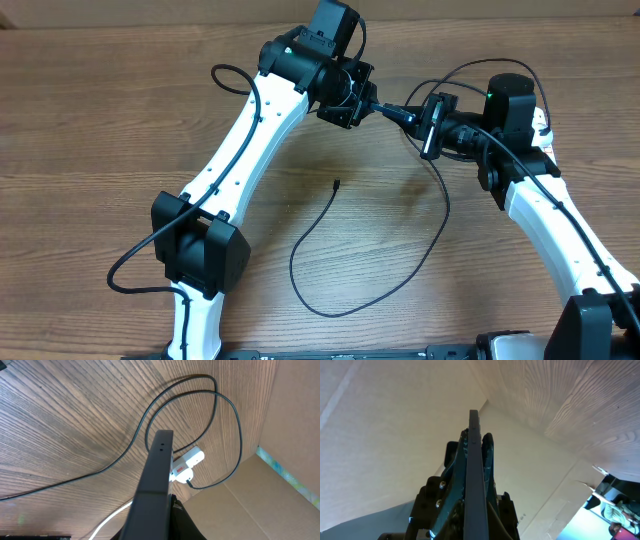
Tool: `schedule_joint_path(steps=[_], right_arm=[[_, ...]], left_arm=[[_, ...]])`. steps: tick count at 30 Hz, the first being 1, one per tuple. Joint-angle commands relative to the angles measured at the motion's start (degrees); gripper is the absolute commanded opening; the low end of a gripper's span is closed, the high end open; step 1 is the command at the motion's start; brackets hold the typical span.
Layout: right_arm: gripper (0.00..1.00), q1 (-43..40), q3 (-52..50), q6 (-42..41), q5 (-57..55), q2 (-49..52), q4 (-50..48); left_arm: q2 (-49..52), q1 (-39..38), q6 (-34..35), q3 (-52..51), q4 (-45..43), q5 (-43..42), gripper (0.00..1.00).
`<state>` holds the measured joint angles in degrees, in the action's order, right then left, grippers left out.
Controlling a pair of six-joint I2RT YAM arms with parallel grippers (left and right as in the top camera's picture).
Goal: Plug charger to phone and switch on socket
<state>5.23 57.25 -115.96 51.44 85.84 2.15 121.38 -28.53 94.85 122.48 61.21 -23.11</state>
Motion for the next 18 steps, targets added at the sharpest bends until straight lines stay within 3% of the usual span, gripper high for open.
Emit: schedule_joint_path(steps=[1, 13, 18], right_arm=[[0.11, 0.28, 1.22, -7.89, 1.18, -0.63, -1.73], [0.16, 0.28, 1.22, -7.89, 1.16, -0.63, -1.73], [0.25, 0.28, 1.22, -7.89, 1.14, -0.63, -1.73]], left_arm=[[-1.07, -0.37, -2.29, 0.63, 2.01, 1.09, 0.04], [-1.07, -0.37, -2.29, 0.63, 2.01, 1.09, 0.04], [-1.07, -0.33, -2.32, 0.63, 2.01, 1.09, 0.04]])
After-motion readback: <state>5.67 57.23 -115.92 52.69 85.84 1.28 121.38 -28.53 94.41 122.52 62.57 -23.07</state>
